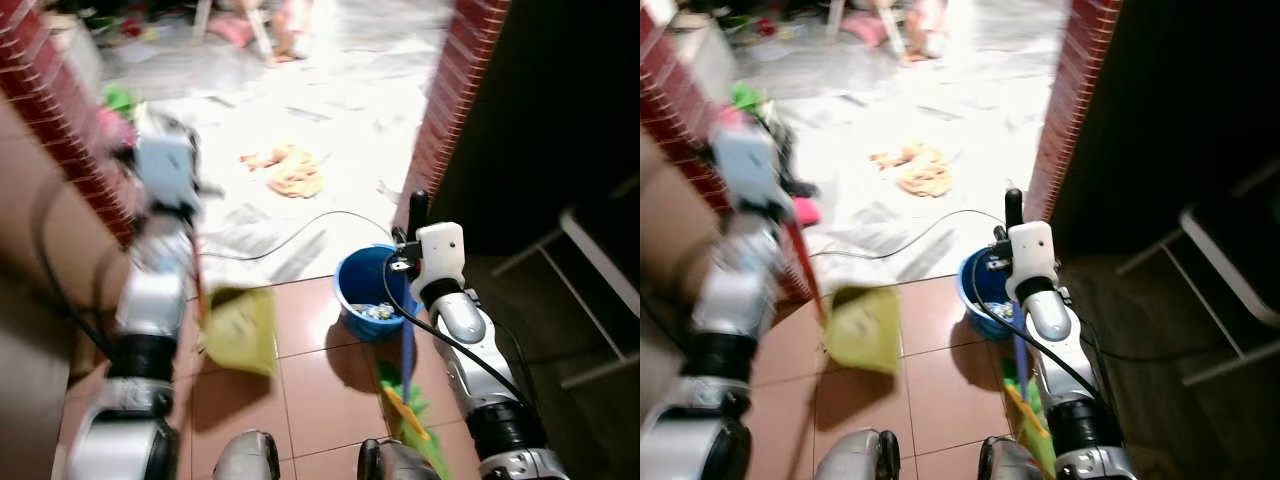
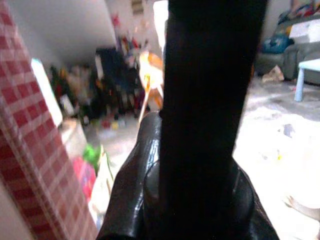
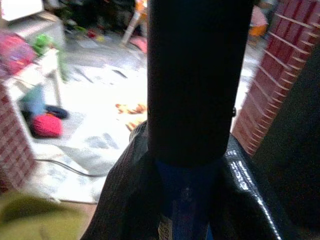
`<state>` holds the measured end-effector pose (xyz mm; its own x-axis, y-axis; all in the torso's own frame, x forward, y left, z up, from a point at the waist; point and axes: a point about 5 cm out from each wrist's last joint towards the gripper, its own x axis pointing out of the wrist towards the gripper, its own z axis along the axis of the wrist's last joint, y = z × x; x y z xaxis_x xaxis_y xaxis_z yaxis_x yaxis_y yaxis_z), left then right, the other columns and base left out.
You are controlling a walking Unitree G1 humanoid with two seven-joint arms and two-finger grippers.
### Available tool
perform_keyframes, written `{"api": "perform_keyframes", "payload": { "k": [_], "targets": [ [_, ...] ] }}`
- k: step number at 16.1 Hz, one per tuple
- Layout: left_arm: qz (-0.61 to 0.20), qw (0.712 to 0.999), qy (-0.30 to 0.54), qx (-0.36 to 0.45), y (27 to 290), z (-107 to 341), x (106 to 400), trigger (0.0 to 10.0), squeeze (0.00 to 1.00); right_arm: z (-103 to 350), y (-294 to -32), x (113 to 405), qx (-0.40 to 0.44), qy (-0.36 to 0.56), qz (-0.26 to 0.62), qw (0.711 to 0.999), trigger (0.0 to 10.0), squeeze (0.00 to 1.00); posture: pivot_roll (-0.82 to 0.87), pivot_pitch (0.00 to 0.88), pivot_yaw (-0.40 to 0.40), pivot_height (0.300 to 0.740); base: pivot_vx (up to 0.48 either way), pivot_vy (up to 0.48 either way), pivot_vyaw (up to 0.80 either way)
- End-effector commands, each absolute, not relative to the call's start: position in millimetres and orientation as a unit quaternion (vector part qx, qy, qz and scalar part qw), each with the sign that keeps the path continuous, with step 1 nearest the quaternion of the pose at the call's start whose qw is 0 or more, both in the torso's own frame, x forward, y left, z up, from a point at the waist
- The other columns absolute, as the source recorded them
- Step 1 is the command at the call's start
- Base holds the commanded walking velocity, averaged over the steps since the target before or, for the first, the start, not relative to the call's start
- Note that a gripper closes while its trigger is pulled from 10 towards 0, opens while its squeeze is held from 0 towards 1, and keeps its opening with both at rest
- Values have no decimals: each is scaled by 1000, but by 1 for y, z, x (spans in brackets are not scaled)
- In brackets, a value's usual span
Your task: Sweep floor
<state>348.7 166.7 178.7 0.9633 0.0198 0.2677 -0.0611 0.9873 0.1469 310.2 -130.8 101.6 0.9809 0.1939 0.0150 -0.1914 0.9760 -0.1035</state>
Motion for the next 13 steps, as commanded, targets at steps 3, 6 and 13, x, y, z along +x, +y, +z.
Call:
{"api": "perform_keyframes", "payload": {
  "k": [3,6,13],
  "targets": [
    [54,985,-149,69,166,176,343,10000,0,113,-117,320,-5,-44,106,993,10000,0,-34,0,11,740,0,0,777],
    [74,993,-88,17,164,145,329,10000,0,115,-118,324,15,-57,84,995,10000,0,-32,0,17,740,0,0,454],
    [73,995,-54,35,173,106,290,10000,0,116,-145,322,4,-86,22,996,10000,0,-2,0,16,740,0,0,0]
  ]
}}
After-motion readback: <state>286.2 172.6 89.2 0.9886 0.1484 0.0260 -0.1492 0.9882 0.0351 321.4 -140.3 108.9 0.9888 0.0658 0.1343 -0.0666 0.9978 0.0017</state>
